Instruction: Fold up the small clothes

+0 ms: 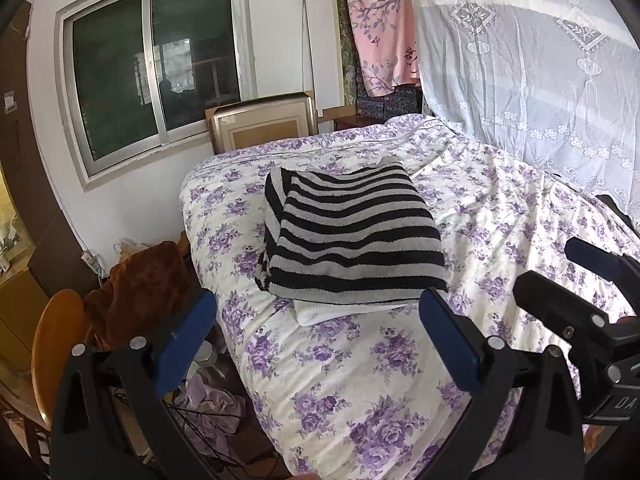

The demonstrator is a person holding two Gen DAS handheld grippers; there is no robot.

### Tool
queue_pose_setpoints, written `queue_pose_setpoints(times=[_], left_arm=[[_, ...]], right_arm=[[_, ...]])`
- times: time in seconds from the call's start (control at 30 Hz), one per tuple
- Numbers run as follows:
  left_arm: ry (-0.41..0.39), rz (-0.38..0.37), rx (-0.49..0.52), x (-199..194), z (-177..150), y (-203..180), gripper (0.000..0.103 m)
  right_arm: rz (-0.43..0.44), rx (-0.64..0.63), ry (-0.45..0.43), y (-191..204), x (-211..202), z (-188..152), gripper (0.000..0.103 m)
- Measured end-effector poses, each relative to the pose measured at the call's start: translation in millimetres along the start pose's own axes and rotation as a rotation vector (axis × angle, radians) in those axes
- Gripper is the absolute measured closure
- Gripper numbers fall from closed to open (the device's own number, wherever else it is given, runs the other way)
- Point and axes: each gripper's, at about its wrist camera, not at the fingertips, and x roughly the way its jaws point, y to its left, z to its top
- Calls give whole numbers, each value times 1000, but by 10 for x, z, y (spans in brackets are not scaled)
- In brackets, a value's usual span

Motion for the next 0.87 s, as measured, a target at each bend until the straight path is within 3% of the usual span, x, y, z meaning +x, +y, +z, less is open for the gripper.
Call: queue_pose_setpoints(times=[0.4, 0.87], left_arm=[[26, -10, -10, 32, -18, 10, 5], [-20, 8, 11, -32, 15, -18, 5]], right_arm=[[4, -2, 0, -7, -15, -6, 3], [4, 2, -1, -20, -25, -2, 3]])
